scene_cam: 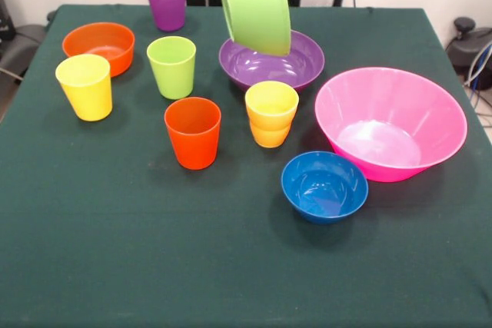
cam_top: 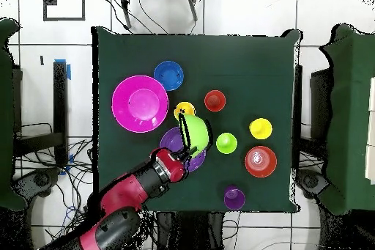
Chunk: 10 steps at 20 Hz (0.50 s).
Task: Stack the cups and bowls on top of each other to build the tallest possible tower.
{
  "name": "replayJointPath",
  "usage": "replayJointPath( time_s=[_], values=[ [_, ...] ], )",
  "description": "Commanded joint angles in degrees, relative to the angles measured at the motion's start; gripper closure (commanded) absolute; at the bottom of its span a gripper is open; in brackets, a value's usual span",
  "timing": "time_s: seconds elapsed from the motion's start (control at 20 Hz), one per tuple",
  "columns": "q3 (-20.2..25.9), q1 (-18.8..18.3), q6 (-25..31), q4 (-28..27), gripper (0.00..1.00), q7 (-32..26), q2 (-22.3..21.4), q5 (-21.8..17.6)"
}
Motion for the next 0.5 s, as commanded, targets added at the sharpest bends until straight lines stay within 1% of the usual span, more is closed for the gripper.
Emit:
replayJointPath(
  time_s=[0.05,0.5],
  values=[
    [5.5,0.8,-1.2,-3.4,1.00,12.0,3.5,3.7],
    [7.2,2.6,-1.9,-3.0,1.00,14.0,6.8,7.8]
  ],
)
